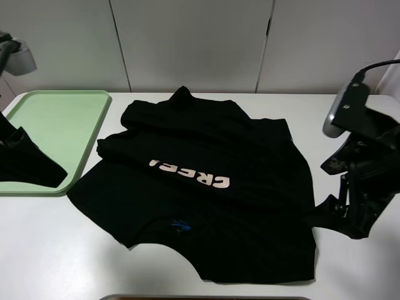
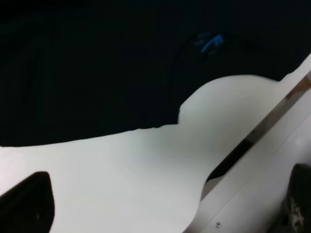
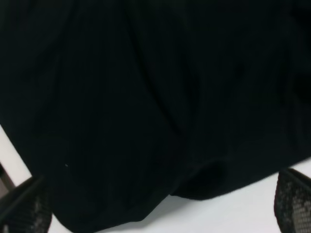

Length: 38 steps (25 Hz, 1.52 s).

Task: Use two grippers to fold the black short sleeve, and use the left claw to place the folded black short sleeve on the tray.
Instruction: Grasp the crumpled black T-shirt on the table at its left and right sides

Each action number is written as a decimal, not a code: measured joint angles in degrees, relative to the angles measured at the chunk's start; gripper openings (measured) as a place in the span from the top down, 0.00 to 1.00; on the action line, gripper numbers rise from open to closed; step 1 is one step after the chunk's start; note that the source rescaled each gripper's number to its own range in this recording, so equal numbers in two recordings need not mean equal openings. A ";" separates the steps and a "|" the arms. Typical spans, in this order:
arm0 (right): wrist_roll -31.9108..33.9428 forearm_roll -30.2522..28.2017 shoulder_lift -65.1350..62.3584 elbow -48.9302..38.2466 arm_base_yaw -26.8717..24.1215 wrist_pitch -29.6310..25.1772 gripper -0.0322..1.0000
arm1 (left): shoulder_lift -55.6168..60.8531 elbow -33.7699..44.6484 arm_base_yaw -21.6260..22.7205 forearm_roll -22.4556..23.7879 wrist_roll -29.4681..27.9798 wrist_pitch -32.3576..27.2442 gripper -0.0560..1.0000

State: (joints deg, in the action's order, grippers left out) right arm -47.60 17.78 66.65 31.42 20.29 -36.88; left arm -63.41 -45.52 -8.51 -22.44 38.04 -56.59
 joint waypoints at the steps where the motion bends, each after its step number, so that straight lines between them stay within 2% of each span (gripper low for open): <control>1: -0.06 -0.75 1.88 0.00 0.67 1.20 0.01 | -0.57 0.00 -0.05 0.49 0.16 0.35 0.05; 3: -0.18 -1.56 3.72 0.00 1.20 2.29 0.01 | -1.65 0.00 -0.05 1.23 0.46 1.44 0.05; 8: -0.35 -3.23 14.15 0.00 2.12 10.55 0.01 | -2.67 0.00 -0.05 1.29 1.62 2.31 0.05; 12: 0.04 -3.25 18.73 0.02 2.12 13.85 0.01 | -2.73 0.00 -0.17 1.22 2.64 4.86 0.05; 15: 1.35 -3.25 24.41 0.08 2.12 18.72 0.01 | -2.73 0.00 -2.30 1.20 5.84 6.04 0.05; 19: 1.59 -3.25 27.50 0.71 2.12 19.76 0.01 | -2.73 0.00 -5.33 1.08 8.75 7.73 0.05; 26: 1.78 -4.28 32.18 1.08 2.12 20.54 0.01 | -2.73 0.00 -5.62 1.08 9.43 9.38 0.06; 28: 1.78 -4.63 32.37 1.08 2.12 20.54 0.09 | -2.73 0.00 -5.62 1.08 9.50 10.21 0.06; 29: 1.78 -4.63 32.37 1.08 2.12 20.54 0.09 | -2.73 0.00 -5.62 1.08 9.50 10.23 0.07; 33: 1.78 -4.88 32.37 1.08 2.12 20.54 0.28 | -2.73 0.00 -5.62 1.08 9.55 10.30 0.07; 38: 1.78 -5.69 32.37 1.08 2.12 20.59 0.33 | -2.73 0.00 -5.62 1.08 9.62 10.30 0.07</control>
State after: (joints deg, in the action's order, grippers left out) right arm -45.83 12.09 99.02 32.50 22.41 -16.29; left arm -66.14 -45.52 -14.12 -21.36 47.66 -46.29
